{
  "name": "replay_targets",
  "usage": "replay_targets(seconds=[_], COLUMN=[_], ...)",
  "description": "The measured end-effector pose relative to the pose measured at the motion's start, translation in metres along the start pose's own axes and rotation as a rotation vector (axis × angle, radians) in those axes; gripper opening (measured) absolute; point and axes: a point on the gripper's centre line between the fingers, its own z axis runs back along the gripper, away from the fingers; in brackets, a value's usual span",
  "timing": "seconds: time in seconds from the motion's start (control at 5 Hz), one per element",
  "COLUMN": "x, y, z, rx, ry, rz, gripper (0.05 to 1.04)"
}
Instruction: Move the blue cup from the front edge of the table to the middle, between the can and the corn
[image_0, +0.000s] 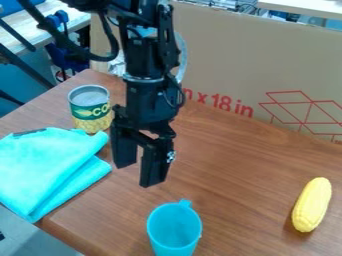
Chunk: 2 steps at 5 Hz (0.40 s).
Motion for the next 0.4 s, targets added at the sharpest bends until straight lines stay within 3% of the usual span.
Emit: replay_targets(seconds=[0.2,0.4], x=[0.003,0.001], y=[-0.009,-0.019], z=[-0.009,-0.023], rx=[0.01,0.045], ry=[0.046,0.164], rz=[-0.024,-0.046], gripper=[1.001,1.001])
